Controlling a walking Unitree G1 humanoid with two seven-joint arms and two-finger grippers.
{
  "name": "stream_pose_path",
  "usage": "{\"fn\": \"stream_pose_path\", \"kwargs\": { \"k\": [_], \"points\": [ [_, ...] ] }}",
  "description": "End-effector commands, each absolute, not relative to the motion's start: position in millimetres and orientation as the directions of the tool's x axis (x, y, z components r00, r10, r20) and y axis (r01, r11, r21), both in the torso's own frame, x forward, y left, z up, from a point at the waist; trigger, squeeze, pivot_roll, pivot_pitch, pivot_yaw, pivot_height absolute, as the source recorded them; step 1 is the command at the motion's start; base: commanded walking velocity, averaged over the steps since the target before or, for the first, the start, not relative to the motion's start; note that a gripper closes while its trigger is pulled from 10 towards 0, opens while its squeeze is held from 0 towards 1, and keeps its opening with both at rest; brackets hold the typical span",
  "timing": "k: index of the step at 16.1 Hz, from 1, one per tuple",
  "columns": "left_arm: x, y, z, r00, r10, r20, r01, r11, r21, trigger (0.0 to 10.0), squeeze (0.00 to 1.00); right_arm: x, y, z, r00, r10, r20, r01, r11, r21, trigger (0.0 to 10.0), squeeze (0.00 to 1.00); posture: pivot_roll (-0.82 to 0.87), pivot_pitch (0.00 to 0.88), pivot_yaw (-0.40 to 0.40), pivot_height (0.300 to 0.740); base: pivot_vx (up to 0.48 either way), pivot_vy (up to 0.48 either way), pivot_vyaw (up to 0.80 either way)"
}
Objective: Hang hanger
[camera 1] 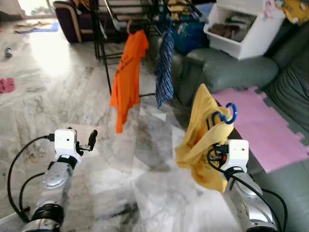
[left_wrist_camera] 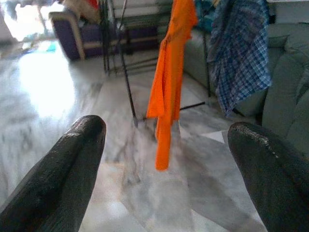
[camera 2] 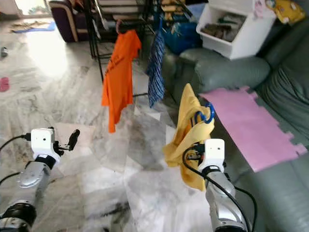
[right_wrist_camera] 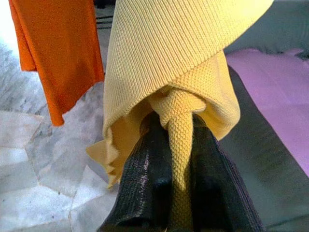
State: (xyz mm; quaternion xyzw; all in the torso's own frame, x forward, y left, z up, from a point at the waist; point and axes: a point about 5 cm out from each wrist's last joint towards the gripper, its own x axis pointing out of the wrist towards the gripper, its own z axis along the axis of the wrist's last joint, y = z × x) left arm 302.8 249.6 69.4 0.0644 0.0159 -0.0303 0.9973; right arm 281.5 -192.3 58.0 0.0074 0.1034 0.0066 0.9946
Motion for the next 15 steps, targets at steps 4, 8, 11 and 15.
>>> {"fn": "stream_pose_path", "kwargs": {
  "k": [4, 8, 11, 15],
  "points": [
    [289.0, 258.8, 67.9, 0.991, -0.104, -0.079, 0.118, 0.972, 0.202, 10.0, 0.0, 286.2, -197.4, 73.6, 0.992, 0.001, -0.127, 0.0, 1.0, 0.005, 10.0, 0.0, 0.08, 0.0, -0.082, 0.74, 0.28, 0.0, 0.0],
    [261.2, 237.1, 54.3, 0.998, -0.044, -0.04, 0.049, 0.989, 0.14, 10.0, 0.0, 279.7, -201.7, 70.1, 0.992, -0.021, -0.125, 0.02, 1.0, -0.003, 10.0, 0.0, 0.1, 0.0, -0.077, 0.74, 0.311, 0.0, 0.0],
    [254.8, 234.8, 62.1, 0.999, -0.047, -0.009, 0.048, 0.988, 0.148, 10.0, 0.0, 283.3, -202.0, 71.7, 0.992, -0.018, -0.123, 0.018, 1.0, -0.007, 10.0, 0.0, 0.12, 0.0, -0.108, 0.74, 0.34, 0.0, 0.0],
    [249.6, 230.9, 76.1, 0.989, -0.143, -0.031, 0.147, 0.969, 0.197, 10.0, 0.0, 288.2, -191.0, 72.1, 0.994, 0.01, -0.112, -0.01, 1.0, 0.0, 10.0, 0.0, 0.14, 0.0, -0.071, 0.74, 0.345, 0.0, 0.0]
  ]
}}
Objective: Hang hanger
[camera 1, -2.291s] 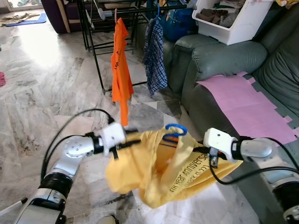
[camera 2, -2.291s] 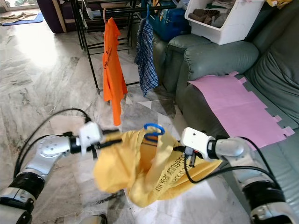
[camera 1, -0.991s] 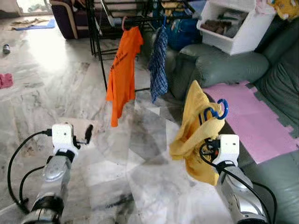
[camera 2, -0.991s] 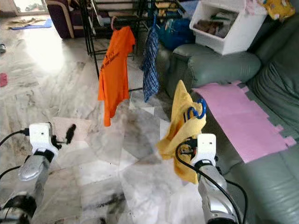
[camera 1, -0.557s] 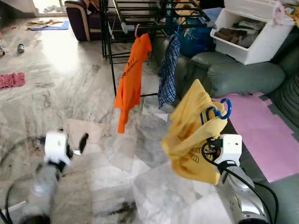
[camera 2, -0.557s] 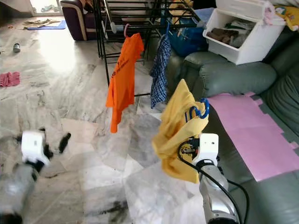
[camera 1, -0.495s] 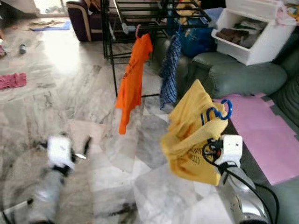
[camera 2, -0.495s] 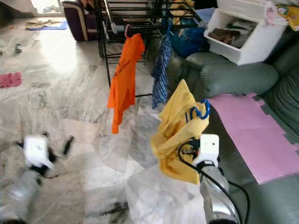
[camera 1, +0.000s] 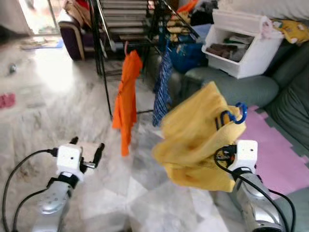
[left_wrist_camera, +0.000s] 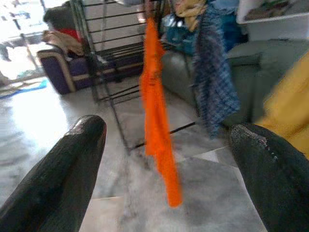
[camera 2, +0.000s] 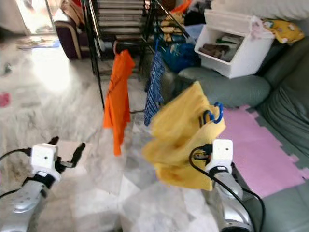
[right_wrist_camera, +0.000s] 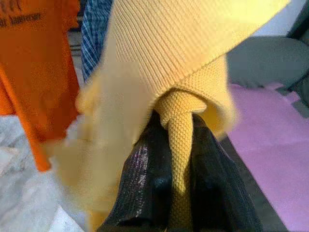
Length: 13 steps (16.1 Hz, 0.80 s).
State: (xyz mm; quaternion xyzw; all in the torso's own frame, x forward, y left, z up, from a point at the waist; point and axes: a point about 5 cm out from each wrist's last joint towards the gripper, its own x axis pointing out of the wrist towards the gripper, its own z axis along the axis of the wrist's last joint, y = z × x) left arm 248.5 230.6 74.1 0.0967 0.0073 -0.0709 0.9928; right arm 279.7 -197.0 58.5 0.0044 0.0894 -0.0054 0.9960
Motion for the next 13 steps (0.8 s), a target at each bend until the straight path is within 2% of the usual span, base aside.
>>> {"fn": "stream_pose_path", "kwargs": {
  "k": [1, 2, 4, 6, 8, 9, 13],
  "points": [
    [244.9, 226.2, 74.3, 0.99, -0.134, -0.036, 0.138, 0.972, 0.19, 10.0, 0.0, 287.3, -189.2, 72.0, 0.994, 0.011, -0.109, -0.011, 1.0, 0.002, 10.0, 0.0, 0.14, 0.0, -0.05, 0.74, 0.341, 0.0, 0.0],
    [241.5, 224.5, 71.0, 0.993, -0.115, -0.039, 0.12, 0.973, 0.195, 10.0, 0.0, 286.8, -185.9, 71.5, 0.994, 0.018, -0.106, -0.019, 1.0, -0.002, 10.0, 0.0, 0.12, 0.0, -0.023, 0.74, 0.345, 0.0, 0.0],
    [242.5, 222.0, 68.5, 1.0, 0.004, -0.021, 0.0, 0.988, 0.157, 10.0, 0.0, 287.9, -184.9, 75.0, 0.996, 0.013, -0.088, -0.013, 1.0, 0.002, 10.0, 0.0, 0.09, 0.0, -0.006, 0.74, 0.341, 0.0, 0.0],
    [247.4, 229.5, 68.0, 0.983, 0.181, -0.022, -0.177, 0.977, 0.122, 10.0, 0.0, 286.1, -188.8, 75.8, 0.997, -0.028, -0.073, 0.03, 0.999, 0.038, 10.0, 0.0, 0.08, 0.0, -0.013, 0.74, 0.171, 0.0, 0.0],
    [248.9, 226.1, 66.4, 0.981, 0.189, -0.035, -0.181, 0.97, 0.162, 10.0, 0.0, 282.6, -190.8, 72.2, 0.995, -0.054, -0.082, 0.058, 0.997, 0.042, 10.0, 0.0, 0.09, 0.0, -0.022, 0.74, 0.0, 0.0, 0.0],
    [250.3, 219.9, 66.2, 0.991, 0.128, -0.037, -0.118, 0.973, 0.199, 10.0, 0.0, 278.4, -192.1, 68.7, 0.994, -0.079, -0.082, 0.083, 0.995, 0.047, 10.0, 0.0, 0.08, 0.0, -0.013, 0.74, 0.0, 0.0, 0.0],
    [256.8, 215.0, 65.1, 0.992, 0.115, -0.053, -0.101, 0.973, 0.207, 10.0, 0.0, 271.6, -195.3, 67.7, 0.99, -0.117, -0.072, 0.121, 0.991, 0.053, 10.0, 0.0, 0.06, 0.0, 0.001, 0.74, 0.0, 0.0, 0.0]
  ]
}}
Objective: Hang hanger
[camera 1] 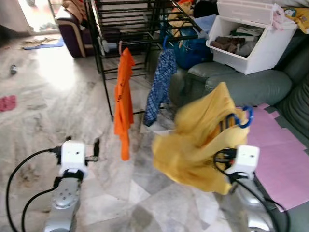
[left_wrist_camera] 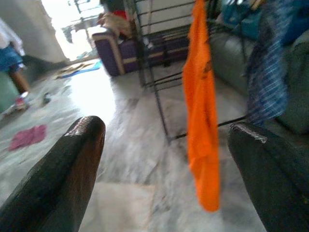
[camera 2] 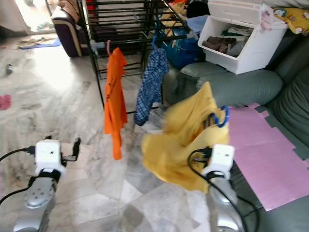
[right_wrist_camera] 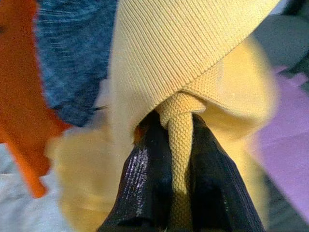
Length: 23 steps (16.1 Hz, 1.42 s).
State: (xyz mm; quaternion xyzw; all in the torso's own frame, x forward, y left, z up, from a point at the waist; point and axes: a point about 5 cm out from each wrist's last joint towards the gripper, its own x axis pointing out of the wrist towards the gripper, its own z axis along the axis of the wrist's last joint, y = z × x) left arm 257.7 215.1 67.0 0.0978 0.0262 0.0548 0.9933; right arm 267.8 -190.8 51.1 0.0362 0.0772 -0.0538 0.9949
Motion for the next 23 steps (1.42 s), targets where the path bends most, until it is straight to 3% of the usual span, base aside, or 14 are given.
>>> {"fn": "stream_pose_path", "kwargs": {
  "k": [1, 2, 10, 20, 23],
  "points": [
    [258.2, 213.6, 63.1, 0.989, 0.134, -0.065, -0.118, 0.973, 0.2, 10.0, 0.0, 269.2, -195.7, 66.7, 0.99, -0.116, -0.074, 0.12, 0.992, 0.049, 10.0, 0.0, 0.05, 0.0, 0.002, 0.74, 0.0, 0.0, 0.0],
    [258.5, 210.9, 60.1, 0.981, 0.179, -0.075, -0.162, 0.968, 0.193, 10.0, 0.0, 267.4, -194.4, 66.4, 0.992, -0.095, -0.079, 0.098, 0.995, 0.034, 10.0, 0.0, 0.05, 0.0, -0.003, 0.74, 0.0, 0.0, 0.78],
    [256.1, 197.3, 62.3, 0.988, 0.137, -0.067, -0.128, 0.984, 0.122, 10.0, 0.0, 278.0, -191.4, 76.1, 0.997, -0.049, -0.059, 0.052, 0.997, 0.056, 10.0, 0.0, 0.07, 0.0, -0.033, 0.74, 0.0, 0.0, 0.7],
    [261.2, 193.0, 60.6, 0.987, 0.14, -0.085, -0.131, 0.986, 0.101, 10.0, 0.0, 277.6, -187.8, 72.8, 0.996, -0.041, -0.077, 0.046, 0.997, 0.068, 10.0, 0.0, 0.05, 0.0, -0.031, 0.74, 0.4, 0.0, 0.0],
    [259.2, 189.9, 67.2, 0.997, -0.001, -0.083, 0.014, 0.988, 0.155, 10.0, 0.0, 279.2, -186.3, 71.2, 0.995, -0.022, -0.093, 0.027, 0.998, 0.056, 10.0, 0.0, 0.07, 0.0, -0.059, 0.74, 0.445, 0.0, 0.0]
  ]
}}
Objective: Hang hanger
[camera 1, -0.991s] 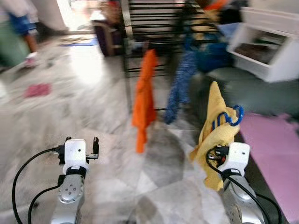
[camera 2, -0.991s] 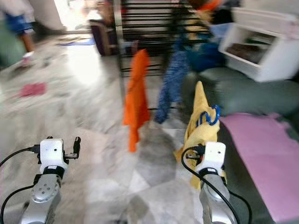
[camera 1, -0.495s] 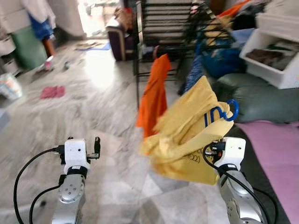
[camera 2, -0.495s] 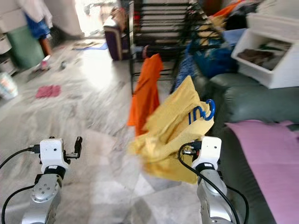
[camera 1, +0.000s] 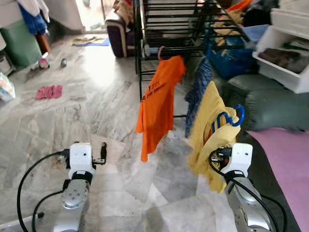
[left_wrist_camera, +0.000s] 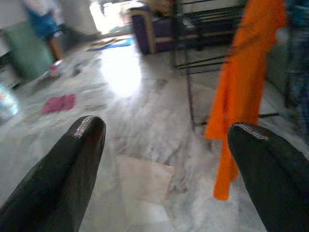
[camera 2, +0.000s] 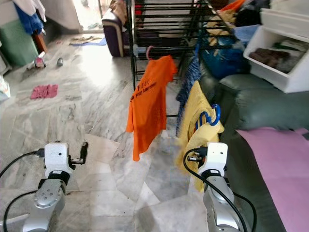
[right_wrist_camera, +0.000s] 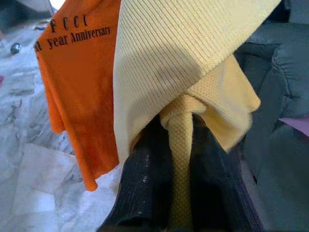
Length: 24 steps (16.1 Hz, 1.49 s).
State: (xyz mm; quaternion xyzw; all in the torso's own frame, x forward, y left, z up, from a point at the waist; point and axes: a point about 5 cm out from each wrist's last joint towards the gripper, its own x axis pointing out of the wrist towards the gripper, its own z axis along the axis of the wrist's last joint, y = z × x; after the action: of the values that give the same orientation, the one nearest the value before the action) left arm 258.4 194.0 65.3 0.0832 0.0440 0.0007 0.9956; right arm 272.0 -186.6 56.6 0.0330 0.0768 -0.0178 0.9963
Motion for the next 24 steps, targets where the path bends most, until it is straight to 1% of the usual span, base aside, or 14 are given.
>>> {"fn": "stream_pose_path", "kwargs": {
  "k": [1, 3, 7, 8, 9, 11, 13, 14, 15, 18, 21, 22, 23, 24],
  "points": [
    [254.3, 189.5, 67.3, 0.991, -0.095, -0.093, 0.112, 0.972, 0.206, 10.0, 0.0, 281.2, -185.6, 71.6, 0.995, -0.01, -0.095, 0.015, 0.998, 0.053, 10.0, 0.0, 0.08, 0.0, -0.074, 0.74, 0.446, 0.0, 0.0],
    [245.2, 194.0, 60.4, 0.981, -0.145, -0.126, 0.173, 0.952, 0.253, 10.0, 0.0, 282.6, -184.8, 70.8, 0.995, -0.004, -0.101, 0.009, 0.999, 0.05, 10.0, 0.0, 0.08, 0.0, -0.071, 0.74, 0.444, 0.0, 0.0],
    [244.8, 186.9, 61.9, 0.998, 0.013, -0.066, 0.001, 0.98, 0.198, 10.0, 0.0, 278.1, -182.8, 68.9, 0.995, -0.03, -0.099, 0.036, 0.998, 0.053, 10.0, 0.0, 0.05, 0.0, -0.046, 0.74, 0.45, 0.0, 0.0],
    [242.8, 193.1, 60.6, 0.992, 0.105, -0.067, -0.092, 0.981, 0.173, 10.0, 0.0, 277.5, -183.0, 68.4, 0.995, -0.03, -0.1, 0.035, 0.998, 0.051, 10.0, 0.0, 0.06, 0.0, -0.05, 0.74, 0.45, 0.0, 0.0],
    [240.7, 204.1, 61.7, 0.983, 0.179, -0.048, -0.166, 0.967, 0.195, 10.0, 0.0, 277.8, -183.7, 68.1, 0.994, -0.03, -0.102, 0.035, 0.998, 0.049, 10.0, 0.0, 0.07, 0.0, -0.054, 0.74, 0.45, 0.0, 0.0],
    [238.1, 210.5, 61.6, 0.977, 0.207, -0.052, -0.192, 0.959, 0.207, 10.0, 0.0, 278.9, -184.2, 68.2, 0.994, -0.032, -0.103, 0.037, 0.998, 0.048, 10.0, 0.0, 0.08, 0.0, -0.056, 0.74, 0.45, 0.0, 0.0],
    [236.3, 212.1, 59.6, 0.98, 0.189, -0.06, -0.166, 0.949, 0.268, 10.0, 0.0, 280.8, -183.7, 67.3, 0.993, -0.044, -0.105, 0.049, 0.997, 0.051, 10.0, 0.0, 0.09, 0.0, -0.044, 0.74, 0.405, 0.0, 0.0],
    [238.6, 208.4, 60.4, 0.985, 0.165, -0.046, -0.142, 0.935, 0.324, 10.0, 0.0, 277.0, -185.6, 65.3, 0.991, -0.071, -0.113, 0.077, 0.996, 0.051, 10.0, 0.0, 0.08, 0.0, -0.029, 0.74, 0.0, 0.0, 0.0],
    [239.6, 207.7, 62.6, 0.987, 0.159, -0.031, -0.139, 0.933, 0.332, 10.0, 0.0, 274.9, -186.8, 64.3, 0.989, -0.083, -0.119, 0.089, 0.995, 0.05, 10.0, 0.0, 0.08, 0.0, -0.026, 0.74, 0.0, 0.0, 0.0],
    [248.5, 213.8, 67.6, 0.99, 0.137, -0.025, -0.118, 0.922, 0.369, 10.0, 0.0, 241.5, -192.9, 58.8, 0.987, -0.074, -0.144, 0.079, 0.996, 0.03, 10.0, 0.0, 0.04, 0.0, 0.014, 0.74, 0.0, 0.0, 0.0],
    [254.1, 207.0, 69.4, 0.995, 0.097, -0.023, -0.081, 0.921, 0.38, 10.0, 0.0, 222.0, -212.5, 57.2, 0.982, -0.115, -0.153, 0.114, 0.993, -0.014, 10.0, 0.0, 0.03, 0.0, 0.041, 0.74, 0.0, 0.0, 0.0],
    [258.1, 202.8, 72.2, 0.997, 0.075, -0.016, -0.063, 0.92, 0.387, 10.0, 0.0, 220.3, -222.2, 60.9, 0.977, -0.154, -0.144, 0.154, 0.988, -0.015, 10.0, 0.0, 0.04, 0.0, 0.051, 0.74, 0.0, 0.0, 0.0],
    [262.9, 198.3, 73.1, 0.999, 0.049, -0.021, -0.037, 0.915, 0.401, 10.0, 0.0, 222.0, -231.0, 63.8, 0.97, -0.205, -0.129, 0.205, 0.979, -0.014, 10.0, 0.0, 0.03, 0.0, 0.087, 0.74, 0.0, 0.0, 0.0],
    [265.0, 197.0, 73.9, 0.999, 0.036, -0.026, -0.023, 0.918, 0.395, 10.0, 0.0, 221.7, -232.5, 65.4, 0.967, -0.224, -0.12, 0.224, 0.974, -0.01, 10.0, 0.0, 0.03, 0.0, 0.094, 0.74, 0.0, 0.0, 0.0]
  ]
}}
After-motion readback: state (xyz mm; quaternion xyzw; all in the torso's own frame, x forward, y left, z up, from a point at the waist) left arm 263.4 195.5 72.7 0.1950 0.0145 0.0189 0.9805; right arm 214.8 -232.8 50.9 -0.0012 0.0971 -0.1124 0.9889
